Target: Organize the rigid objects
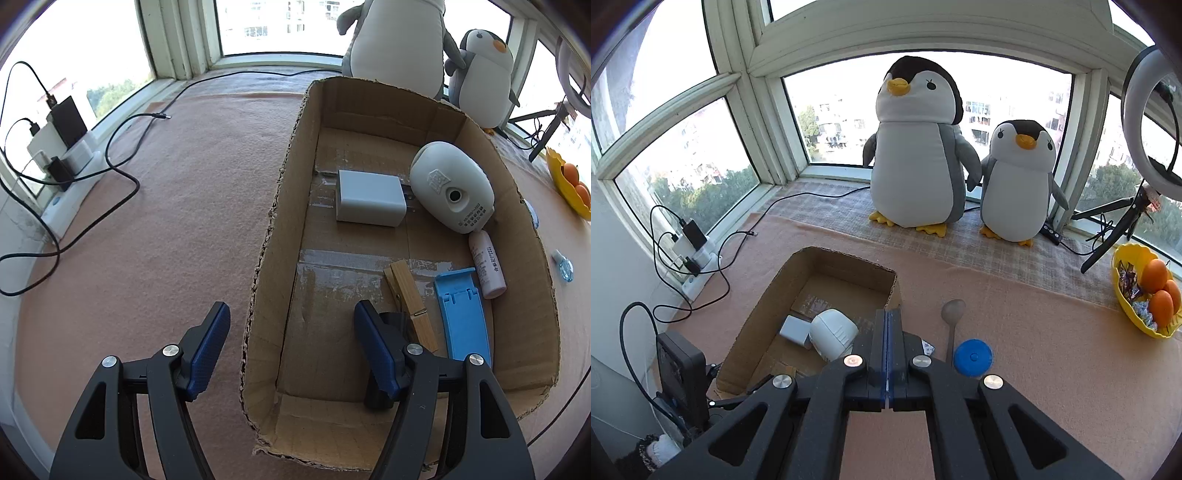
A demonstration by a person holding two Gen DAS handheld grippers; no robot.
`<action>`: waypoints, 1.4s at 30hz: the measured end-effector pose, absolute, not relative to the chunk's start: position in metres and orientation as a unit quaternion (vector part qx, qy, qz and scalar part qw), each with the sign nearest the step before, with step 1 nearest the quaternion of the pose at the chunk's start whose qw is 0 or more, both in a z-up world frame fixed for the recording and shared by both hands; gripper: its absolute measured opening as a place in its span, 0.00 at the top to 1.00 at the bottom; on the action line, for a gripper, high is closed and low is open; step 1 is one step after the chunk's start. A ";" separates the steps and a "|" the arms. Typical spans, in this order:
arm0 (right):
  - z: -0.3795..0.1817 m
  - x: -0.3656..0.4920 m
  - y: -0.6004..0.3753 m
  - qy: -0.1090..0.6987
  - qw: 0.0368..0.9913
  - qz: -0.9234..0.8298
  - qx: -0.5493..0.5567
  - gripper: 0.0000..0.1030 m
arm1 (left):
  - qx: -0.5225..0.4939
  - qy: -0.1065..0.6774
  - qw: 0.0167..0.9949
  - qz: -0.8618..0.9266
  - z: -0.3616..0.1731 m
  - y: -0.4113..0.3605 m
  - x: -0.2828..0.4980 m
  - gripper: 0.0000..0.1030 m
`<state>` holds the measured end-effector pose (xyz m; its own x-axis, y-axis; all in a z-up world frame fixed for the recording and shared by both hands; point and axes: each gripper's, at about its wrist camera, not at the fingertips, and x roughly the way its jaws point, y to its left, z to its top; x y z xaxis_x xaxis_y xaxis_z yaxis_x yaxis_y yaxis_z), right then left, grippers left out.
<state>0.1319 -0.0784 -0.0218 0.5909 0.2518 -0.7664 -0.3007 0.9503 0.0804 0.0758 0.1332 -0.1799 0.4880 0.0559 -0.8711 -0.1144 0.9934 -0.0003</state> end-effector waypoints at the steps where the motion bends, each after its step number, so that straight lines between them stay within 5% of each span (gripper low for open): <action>1: -0.023 0.131 -0.083 0.425 0.892 0.151 -0.024 1.00 | -0.029 0.503 0.862 0.049 -0.180 0.133 0.076 0.31; 7: -0.031 0.122 -0.113 0.421 0.894 0.156 0.002 0.97 | -0.028 0.504 0.862 0.049 -0.180 0.133 0.075 0.31; 10: -0.024 0.110 -0.131 0.397 0.907 0.142 0.004 0.87 | -0.028 0.504 0.862 0.049 -0.180 0.133 0.075 0.31; 14: -0.008 0.087 -0.154 0.348 0.927 0.141 0.002 0.38 | -0.026 0.504 0.862 0.049 -0.180 0.133 0.075 0.31; 18: 0.004 0.060 -0.174 0.315 0.940 0.131 -0.006 0.27 | -0.022 0.504 0.862 0.050 -0.180 0.133 0.075 0.31; 40: -0.086 0.061 -0.219 0.474 0.873 0.117 -0.021 0.23 | -0.004 0.504 0.862 0.054 -0.179 0.130 0.075 0.31; 42: -0.098 0.069 -0.224 0.486 0.866 0.115 -0.030 0.30 | -0.004 0.505 0.861 0.056 -0.179 0.130 0.075 0.31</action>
